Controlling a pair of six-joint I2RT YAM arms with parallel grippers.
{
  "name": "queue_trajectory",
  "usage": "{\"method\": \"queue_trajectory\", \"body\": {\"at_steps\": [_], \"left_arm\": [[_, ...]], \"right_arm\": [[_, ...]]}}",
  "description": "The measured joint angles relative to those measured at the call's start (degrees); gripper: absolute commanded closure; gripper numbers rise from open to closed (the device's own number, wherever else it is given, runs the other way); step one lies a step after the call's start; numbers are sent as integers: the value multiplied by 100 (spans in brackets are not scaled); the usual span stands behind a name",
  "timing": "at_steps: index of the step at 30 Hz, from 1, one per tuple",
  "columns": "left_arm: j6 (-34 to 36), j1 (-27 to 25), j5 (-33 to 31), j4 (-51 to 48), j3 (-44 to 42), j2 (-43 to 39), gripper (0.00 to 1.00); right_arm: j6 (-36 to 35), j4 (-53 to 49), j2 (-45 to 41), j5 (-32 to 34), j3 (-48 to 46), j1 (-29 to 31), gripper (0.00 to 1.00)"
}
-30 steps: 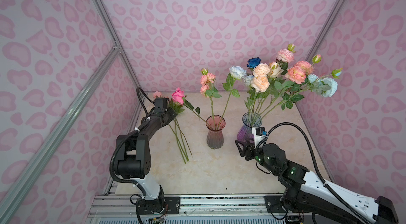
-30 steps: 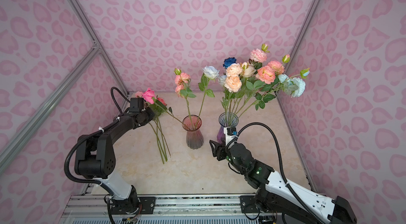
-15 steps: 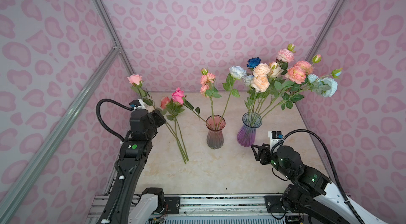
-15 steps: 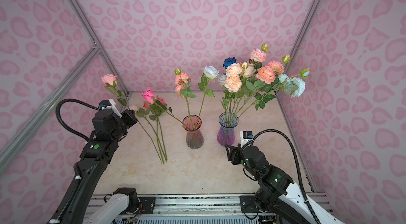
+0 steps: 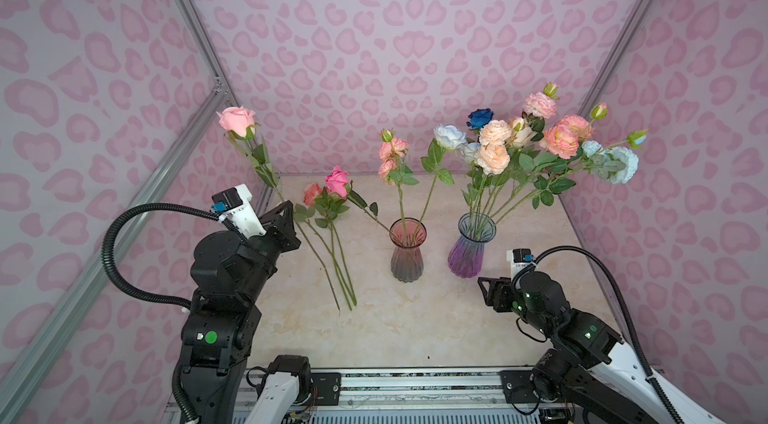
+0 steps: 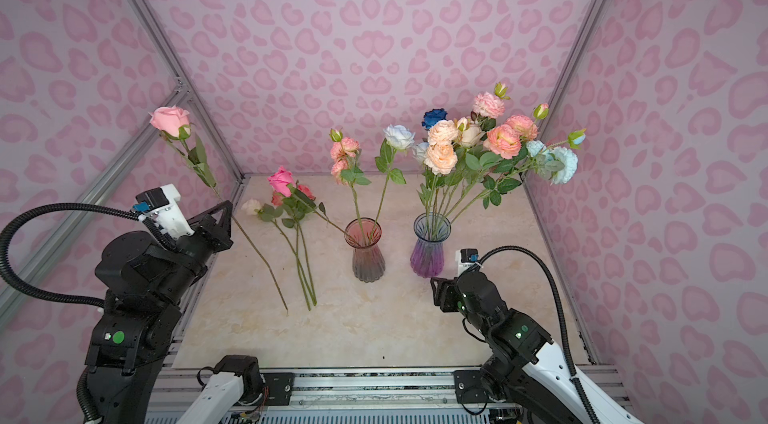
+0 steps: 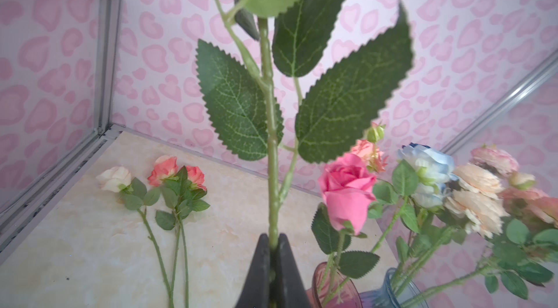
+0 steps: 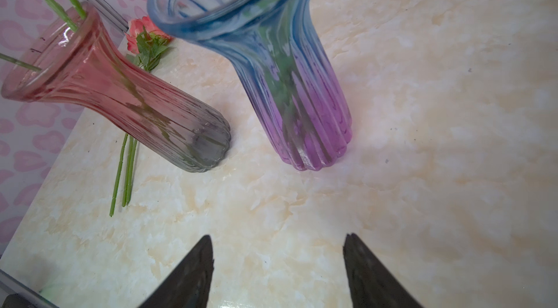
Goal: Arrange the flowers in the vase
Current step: 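Lift the light pink rose upward with the left gripper, then carry the light pink rose with the left gripper over the blue-purple vase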
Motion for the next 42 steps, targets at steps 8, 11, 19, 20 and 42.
{"method": "queue_trajectory", "body": {"at_steps": [8, 11, 19, 20, 42], "left_arm": [[92, -164, 623, 273, 328, -199, 97], [39, -330, 833, 411, 426, 4, 97], [422, -1849, 623, 645, 809, 636, 97], [533, -2142, 509, 649, 918, 776, 97], [2273, -4052, -42, 3407, 1523, 3171, 97]], "right_arm": [[-157, 127, 39, -63, 74, -402, 31], [-199, 243, 234, -184, 74, -487, 31], [-350, 470, 560, -304, 291, -518, 31], [-350, 474, 560, -304, 291, -522, 31], [-363, 833, 356, -302, 151, -549, 31]]}}
